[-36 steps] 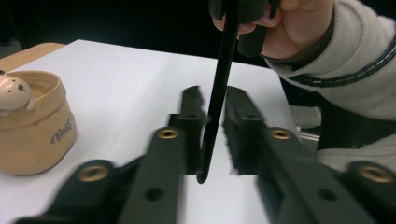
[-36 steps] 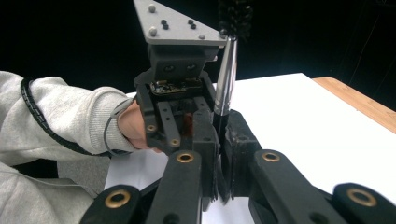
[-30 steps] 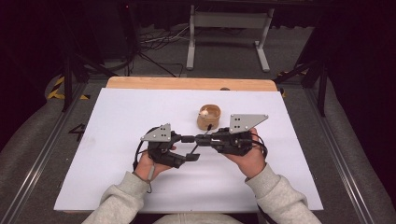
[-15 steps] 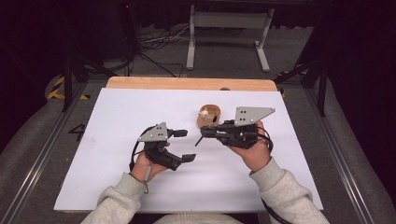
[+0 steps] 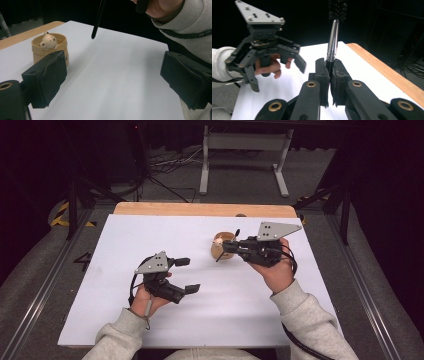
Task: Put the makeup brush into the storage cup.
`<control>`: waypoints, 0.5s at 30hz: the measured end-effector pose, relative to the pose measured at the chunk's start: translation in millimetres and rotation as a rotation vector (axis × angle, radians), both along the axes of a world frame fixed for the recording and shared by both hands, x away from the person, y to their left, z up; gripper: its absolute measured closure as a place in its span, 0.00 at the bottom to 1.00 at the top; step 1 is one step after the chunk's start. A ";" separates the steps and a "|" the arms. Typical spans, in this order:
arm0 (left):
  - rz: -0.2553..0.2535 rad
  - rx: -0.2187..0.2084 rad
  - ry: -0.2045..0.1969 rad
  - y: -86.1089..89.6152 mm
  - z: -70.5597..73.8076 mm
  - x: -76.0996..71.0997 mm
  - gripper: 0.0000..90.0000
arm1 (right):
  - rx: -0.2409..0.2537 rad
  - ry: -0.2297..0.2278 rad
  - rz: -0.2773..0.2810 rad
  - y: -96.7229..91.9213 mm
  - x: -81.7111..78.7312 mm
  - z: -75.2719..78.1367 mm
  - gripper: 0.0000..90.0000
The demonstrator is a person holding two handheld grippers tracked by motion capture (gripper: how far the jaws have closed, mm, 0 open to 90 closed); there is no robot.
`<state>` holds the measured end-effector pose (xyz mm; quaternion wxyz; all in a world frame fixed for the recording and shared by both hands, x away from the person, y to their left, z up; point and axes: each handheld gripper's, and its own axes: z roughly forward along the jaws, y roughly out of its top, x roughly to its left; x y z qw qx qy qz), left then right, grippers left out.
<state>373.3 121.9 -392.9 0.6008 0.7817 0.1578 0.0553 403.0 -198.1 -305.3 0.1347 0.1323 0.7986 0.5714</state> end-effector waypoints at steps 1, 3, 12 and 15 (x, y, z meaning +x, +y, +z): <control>0.001 0.002 -0.004 1.2 -0.6 0.4 0.08 | 0.000 -0.003 -0.012 -1.2 1.6 0.7 0.95; 0.014 0.008 0.001 4.9 -2.6 0.3 0.08 | -0.003 -0.004 -0.028 -2.5 4.4 1.6 0.95; 0.039 -0.004 0.009 15.4 -6.0 2.2 0.07 | -0.016 -0.003 -0.097 -4.0 22.9 3.5 0.95; 0.048 -0.009 0.012 18.4 -7.4 3.2 0.07 | -0.021 -0.001 -0.118 -5.1 28.4 3.9 0.95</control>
